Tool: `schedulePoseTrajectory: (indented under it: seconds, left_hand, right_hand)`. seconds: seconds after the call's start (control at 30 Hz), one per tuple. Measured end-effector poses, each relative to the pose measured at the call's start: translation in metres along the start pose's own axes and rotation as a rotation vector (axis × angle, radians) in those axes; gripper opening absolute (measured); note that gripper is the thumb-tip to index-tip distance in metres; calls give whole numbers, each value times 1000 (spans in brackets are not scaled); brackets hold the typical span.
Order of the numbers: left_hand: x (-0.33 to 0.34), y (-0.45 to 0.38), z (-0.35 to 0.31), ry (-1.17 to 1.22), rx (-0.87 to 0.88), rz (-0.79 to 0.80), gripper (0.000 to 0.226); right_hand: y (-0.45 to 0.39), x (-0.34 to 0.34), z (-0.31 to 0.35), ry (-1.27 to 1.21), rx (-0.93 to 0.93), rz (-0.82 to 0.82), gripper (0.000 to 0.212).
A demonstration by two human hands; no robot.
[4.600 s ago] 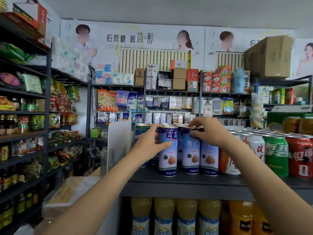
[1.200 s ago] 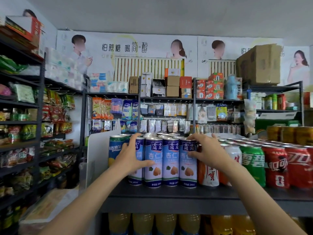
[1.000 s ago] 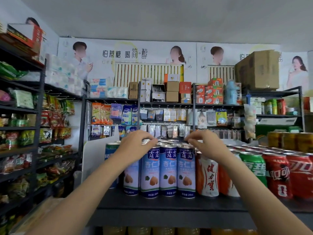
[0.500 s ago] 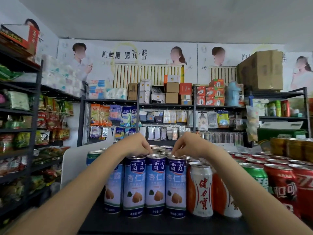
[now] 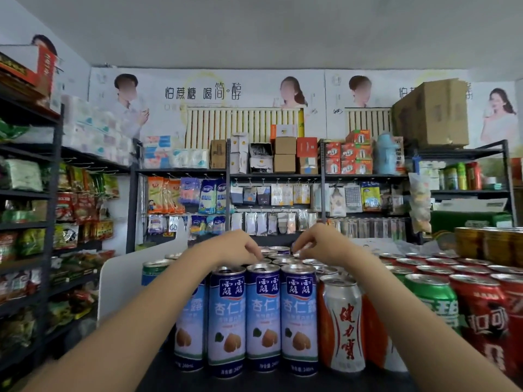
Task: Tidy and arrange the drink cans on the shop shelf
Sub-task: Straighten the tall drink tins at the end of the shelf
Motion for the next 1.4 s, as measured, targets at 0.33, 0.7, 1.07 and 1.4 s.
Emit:
schedulePoseTrajectory:
  seconds: [0.33, 0.7, 1.07, 1.4]
  left_hand:
    - [-1, -15, 10, -47, -2, -36, 26]
    - [-2, -38, 17, -128, 39, 18, 39]
    - [10, -50, 17, -210, 35, 89, 47]
    - [12, -54, 8, -266, 23, 123, 54]
  right_hand:
    - [-16, -3, -1, 45, -14, -12, 34]
    - [-39, 7, 2, 90, -7, 105, 33]
    - [-67, 29, 6, 117, -76, 211, 39]
    - [-75, 41, 9, 236, -149, 186, 22]
Point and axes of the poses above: each hand's wrist, its own y-axis away from the middle knuckle, its own x-axis out of the palm, z = x × y, the point moved 1 cm from there along -y, towards the middle knuckle, and after that the axes turned 10 degrees about -z, right-handed, at the moved point
